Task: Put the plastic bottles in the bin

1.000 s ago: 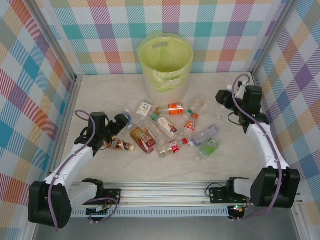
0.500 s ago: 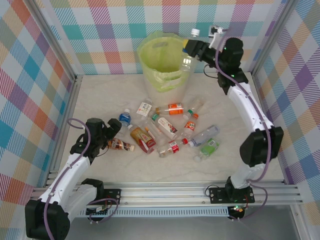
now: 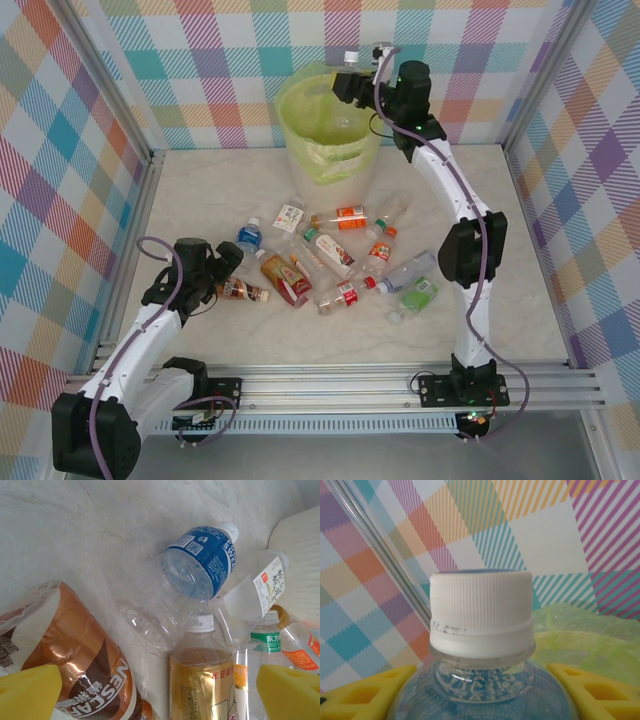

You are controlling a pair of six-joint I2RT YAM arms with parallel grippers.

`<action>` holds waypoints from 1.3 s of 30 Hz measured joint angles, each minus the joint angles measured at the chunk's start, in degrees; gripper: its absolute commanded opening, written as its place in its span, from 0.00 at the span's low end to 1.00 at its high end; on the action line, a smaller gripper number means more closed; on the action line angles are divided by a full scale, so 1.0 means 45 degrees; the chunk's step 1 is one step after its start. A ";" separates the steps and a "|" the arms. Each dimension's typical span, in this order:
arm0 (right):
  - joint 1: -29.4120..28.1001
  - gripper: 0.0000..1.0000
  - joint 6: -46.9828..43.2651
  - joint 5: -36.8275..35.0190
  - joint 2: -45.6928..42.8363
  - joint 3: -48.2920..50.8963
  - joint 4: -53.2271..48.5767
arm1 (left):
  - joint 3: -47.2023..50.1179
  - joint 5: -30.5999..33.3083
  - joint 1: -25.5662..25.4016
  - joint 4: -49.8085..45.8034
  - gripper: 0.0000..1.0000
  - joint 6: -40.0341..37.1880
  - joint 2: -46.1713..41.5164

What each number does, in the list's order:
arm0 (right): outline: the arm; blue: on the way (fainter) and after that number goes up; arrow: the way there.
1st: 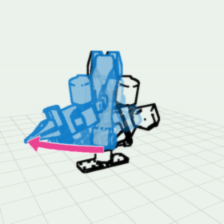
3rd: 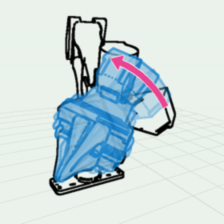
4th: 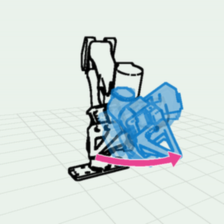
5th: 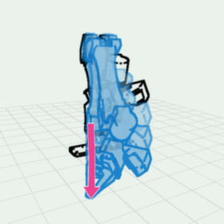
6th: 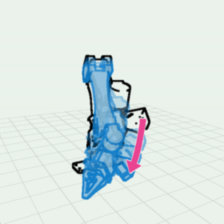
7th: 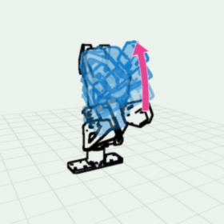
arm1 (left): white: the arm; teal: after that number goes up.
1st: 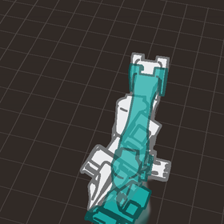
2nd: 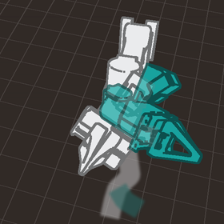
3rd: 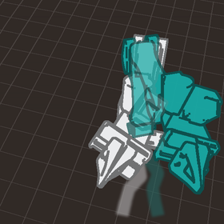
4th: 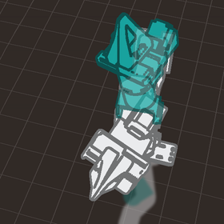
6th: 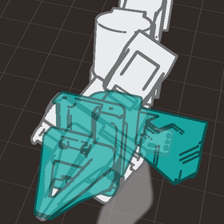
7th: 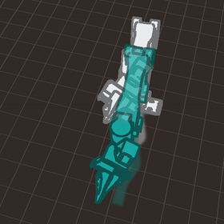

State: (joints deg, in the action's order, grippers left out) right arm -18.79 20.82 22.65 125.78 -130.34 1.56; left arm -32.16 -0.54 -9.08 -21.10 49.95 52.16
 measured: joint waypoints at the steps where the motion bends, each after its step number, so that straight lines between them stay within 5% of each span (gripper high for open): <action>1: -0.0068 0.63 -0.0301 -0.0117 0.0049 -0.0092 -0.0316 | 0.0000 0.0015 0.0010 0.0000 1.00 0.0000 0.0000; 12: -0.0452 0.79 -0.2166 -0.0214 -0.0034 -0.0233 -0.2472 | 0.0000 0.0146 0.0063 -0.0670 1.00 0.0049 0.0646; 21: -0.0442 0.88 -0.2506 -0.0053 -0.2327 0.1812 -0.2735 | 0.0000 0.0160 0.0063 -0.0981 1.00 0.0287 0.1073; 27: -0.0442 1.00 -0.2589 -0.0160 -0.5464 0.5440 -0.2118 | 0.0000 0.0452 -0.0068 -0.1185 1.00 0.0865 0.1059; 39: -0.0447 1.00 -0.2540 -0.1452 -1.2798 1.4528 -0.0826 | 0.0306 0.1865 -0.0466 -0.1311 1.00 0.2735 0.0418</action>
State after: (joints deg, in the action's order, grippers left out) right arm -20.80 9.39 16.12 68.18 -64.97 -2.15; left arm -30.79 7.86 -11.18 -27.00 62.26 54.04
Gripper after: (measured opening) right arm 0.996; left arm 0.999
